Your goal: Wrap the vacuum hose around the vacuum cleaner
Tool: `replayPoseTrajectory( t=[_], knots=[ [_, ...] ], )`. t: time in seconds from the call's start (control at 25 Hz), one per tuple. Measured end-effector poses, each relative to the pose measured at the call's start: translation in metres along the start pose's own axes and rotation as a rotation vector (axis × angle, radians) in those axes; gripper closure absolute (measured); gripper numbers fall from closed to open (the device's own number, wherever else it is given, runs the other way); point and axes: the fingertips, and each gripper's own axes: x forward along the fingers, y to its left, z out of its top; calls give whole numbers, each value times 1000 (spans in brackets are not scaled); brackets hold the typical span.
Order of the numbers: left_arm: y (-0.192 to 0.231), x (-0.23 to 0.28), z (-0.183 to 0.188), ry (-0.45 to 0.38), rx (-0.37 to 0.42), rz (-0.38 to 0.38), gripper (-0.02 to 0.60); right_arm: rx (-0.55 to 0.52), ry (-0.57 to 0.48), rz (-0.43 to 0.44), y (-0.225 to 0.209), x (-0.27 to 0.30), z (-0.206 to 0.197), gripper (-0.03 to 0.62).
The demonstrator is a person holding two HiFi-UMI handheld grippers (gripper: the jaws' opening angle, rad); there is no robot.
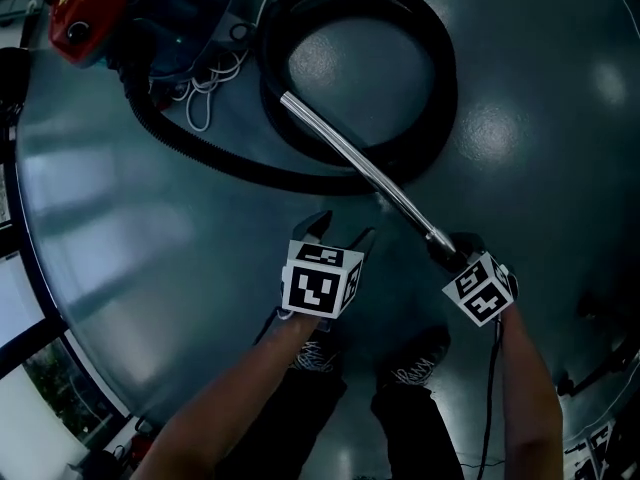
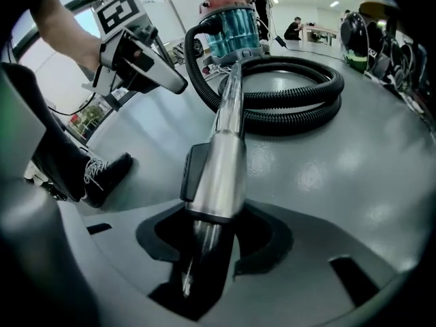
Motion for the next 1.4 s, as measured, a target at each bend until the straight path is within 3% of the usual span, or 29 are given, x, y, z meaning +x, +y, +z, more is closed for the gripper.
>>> replayPoseTrajectory(
  t=[0.32, 0.56, 0.84, 0.96, 1.24, 1.4],
  knots=[
    [-5, 14, -5, 12, 104, -45, 275, -44, 42, -104, -40, 21, 5, 430],
    [-15, 24, -11, 65, 85, -122, 276, 35, 47, -146, -53, 23, 4, 430],
    [-27, 17, -11, 79, 189, -89, 464, 132, 4, -172, -50, 12, 4, 390],
    [-34, 8, -9, 68, 224, -77, 575, 138, -19, -168, -43, -5, 8, 382],
    [-71, -34, 6, 79, 266, -116, 575, 232, -141, -184, -23, -84, 34, 382],
    [-109, -80, 29, 21, 261, -220, 575, 287, -270, -161, -4, -148, 68, 384]
  ],
)
